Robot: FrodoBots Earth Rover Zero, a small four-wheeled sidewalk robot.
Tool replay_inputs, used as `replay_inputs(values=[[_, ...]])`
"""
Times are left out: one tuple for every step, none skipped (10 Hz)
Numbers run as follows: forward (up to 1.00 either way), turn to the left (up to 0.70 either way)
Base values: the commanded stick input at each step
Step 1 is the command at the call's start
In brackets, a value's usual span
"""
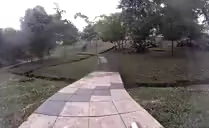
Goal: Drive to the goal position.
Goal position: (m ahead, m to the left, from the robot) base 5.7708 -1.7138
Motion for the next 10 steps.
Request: replay_inputs(values=[[0.70,0.01],[0.70,0.01],[0.70,0.01],[0.70,0.01],[0.70,0.01],[0.70,0.01],[0.70,0.01],[0.70,0.01],[0.70,0.01],[0.70,0.00]])
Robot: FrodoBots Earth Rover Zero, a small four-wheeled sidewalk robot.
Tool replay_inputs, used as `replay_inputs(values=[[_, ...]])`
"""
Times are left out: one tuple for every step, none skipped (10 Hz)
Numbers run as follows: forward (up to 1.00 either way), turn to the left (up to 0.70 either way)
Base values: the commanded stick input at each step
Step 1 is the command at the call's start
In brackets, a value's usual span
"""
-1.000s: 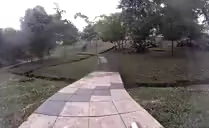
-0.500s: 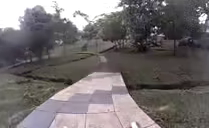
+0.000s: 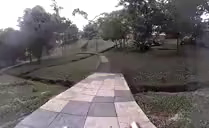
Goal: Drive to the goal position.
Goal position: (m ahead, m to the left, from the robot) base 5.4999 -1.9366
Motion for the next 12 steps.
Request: replay_inputs(values=[[0.70,-0.04],[0.70,-0.08],[0.70,-0.11],[0.70,-0.06],[0.70,-0.01],[0.70,-0.03],[0.70,-0.10],[0.70,0.00],[0.70,0.01],[0.70,0.01],[0.70,0.01],[0.70,0.01]])
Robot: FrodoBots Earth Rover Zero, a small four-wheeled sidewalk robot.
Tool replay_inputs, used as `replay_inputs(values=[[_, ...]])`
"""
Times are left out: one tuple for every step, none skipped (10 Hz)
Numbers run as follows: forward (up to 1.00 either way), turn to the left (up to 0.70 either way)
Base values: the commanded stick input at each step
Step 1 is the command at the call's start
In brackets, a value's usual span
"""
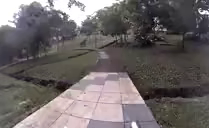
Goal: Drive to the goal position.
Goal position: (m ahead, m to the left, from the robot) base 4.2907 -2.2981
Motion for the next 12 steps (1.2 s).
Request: replay_inputs(values=[[0.70,0.01],[0.70,0.01],[0.70,0.01],[0.70,-0.02],[0.70,-0.12],[0.70,-0.13],[0.70,-0.13],[0.70,-0.13],[0.70,-0.13],[0.70,-0.13],[0.70,-0.13],[0.70,-0.13]])
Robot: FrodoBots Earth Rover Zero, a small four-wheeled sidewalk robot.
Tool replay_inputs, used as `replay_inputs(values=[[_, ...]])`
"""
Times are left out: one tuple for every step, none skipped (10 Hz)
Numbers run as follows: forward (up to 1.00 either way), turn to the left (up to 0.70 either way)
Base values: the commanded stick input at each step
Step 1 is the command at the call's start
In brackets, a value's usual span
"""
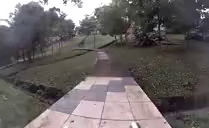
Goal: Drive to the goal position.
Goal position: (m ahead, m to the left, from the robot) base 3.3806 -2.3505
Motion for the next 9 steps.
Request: replay_inputs(values=[[0.70,-0.13],[0.70,-0.13],[0.70,-0.13],[0.70,-0.13],[0.70,-0.13],[0.70,-0.13],[0.70,-0.13],[0.70,-0.12],[0.70,-0.02]])
